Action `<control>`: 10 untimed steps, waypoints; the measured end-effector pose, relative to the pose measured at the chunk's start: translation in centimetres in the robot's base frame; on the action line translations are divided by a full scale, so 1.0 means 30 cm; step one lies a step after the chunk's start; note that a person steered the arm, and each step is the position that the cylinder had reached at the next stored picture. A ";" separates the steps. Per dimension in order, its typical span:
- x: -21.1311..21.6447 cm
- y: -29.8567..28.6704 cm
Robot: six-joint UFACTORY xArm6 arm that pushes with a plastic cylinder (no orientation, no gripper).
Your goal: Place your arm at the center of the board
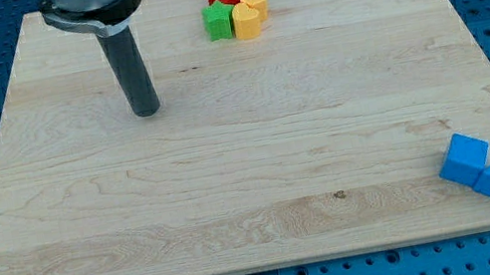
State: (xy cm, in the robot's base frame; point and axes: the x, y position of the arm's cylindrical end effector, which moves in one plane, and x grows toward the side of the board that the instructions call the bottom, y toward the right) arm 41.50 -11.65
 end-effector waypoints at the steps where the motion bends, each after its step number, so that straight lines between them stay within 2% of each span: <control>1: 0.000 0.001; 7: 0.070 0.016; 8: 0.028 0.156; 10: 0.021 0.622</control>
State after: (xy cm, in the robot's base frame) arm 42.14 7.02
